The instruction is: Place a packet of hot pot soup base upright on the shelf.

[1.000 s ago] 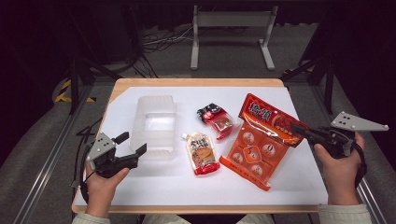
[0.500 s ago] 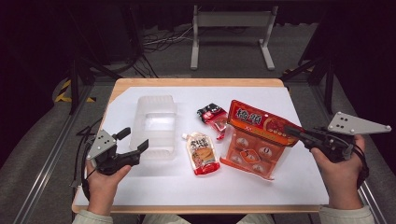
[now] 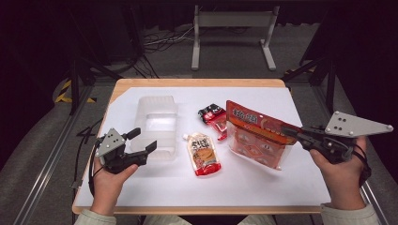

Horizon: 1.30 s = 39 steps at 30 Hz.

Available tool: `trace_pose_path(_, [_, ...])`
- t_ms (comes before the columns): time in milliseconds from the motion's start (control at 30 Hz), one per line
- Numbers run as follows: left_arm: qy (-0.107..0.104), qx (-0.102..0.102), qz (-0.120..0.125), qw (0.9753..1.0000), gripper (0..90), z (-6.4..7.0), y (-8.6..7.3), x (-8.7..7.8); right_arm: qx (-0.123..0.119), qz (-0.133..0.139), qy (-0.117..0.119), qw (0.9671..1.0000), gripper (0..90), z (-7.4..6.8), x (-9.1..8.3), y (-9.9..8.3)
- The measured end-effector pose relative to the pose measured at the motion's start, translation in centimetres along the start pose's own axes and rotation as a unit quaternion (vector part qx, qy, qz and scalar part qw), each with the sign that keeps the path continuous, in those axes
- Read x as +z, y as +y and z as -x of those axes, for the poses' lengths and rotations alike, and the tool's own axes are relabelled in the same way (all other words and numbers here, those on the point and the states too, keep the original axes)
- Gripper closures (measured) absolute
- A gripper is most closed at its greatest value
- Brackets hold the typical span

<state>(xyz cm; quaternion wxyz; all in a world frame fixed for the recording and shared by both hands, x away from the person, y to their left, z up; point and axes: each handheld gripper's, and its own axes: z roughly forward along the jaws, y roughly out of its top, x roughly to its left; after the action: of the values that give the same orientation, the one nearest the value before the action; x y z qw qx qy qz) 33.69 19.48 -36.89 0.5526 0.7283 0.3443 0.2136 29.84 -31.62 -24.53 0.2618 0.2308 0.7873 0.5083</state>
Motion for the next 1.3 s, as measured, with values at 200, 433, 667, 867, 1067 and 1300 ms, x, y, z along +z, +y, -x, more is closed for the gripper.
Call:
trace_pose_path(200, [-0.016, -0.009, -0.005, 0.9998, 20.7, 0.2, 0.3, 0.5, -0.004, 0.007, 0.005, 1.0, 90.0, 0.1, 0.2, 0.8])
trace_pose_path(433, [-0.041, -0.006, 0.001, 0.9992, 22.8, 0.5, 0.5, 0.9, -0.011, 0.017, 0.019, 0.9996, 90.0, -0.3, 0.8, 1.9])
trace_pose_path(667, [-0.076, 0.004, -0.002, 0.9971, 22.2, 0.9, 0.5, 1.9, -0.019, 0.029, 0.034, 0.9988, 90.0, -0.7, 2.0, 3.2])
trace_pose_path(867, [-0.093, 0.01, 0.012, 0.9955, 22.4, 1.4, 0.7, 2.8, -0.024, 0.036, 0.046, 0.998, 90.0, -1.0, 3.1, 4.2])
trace_pose_path(1067, [-0.109, 0.009, 0.018, 0.9938, 21.1, 1.8, 1.1, 3.7, -0.021, 0.047, 0.064, 0.9966, 90.0, -1.2, 3.9, 4.8])
trace_pose_path(1300, [-0.145, 0.015, 0.042, 0.9884, 19.4, 2.7, 1.5, 5.2, -0.023, 0.056, 0.08, 0.9949, 90.0, -1.7, 4.8, 5.2])
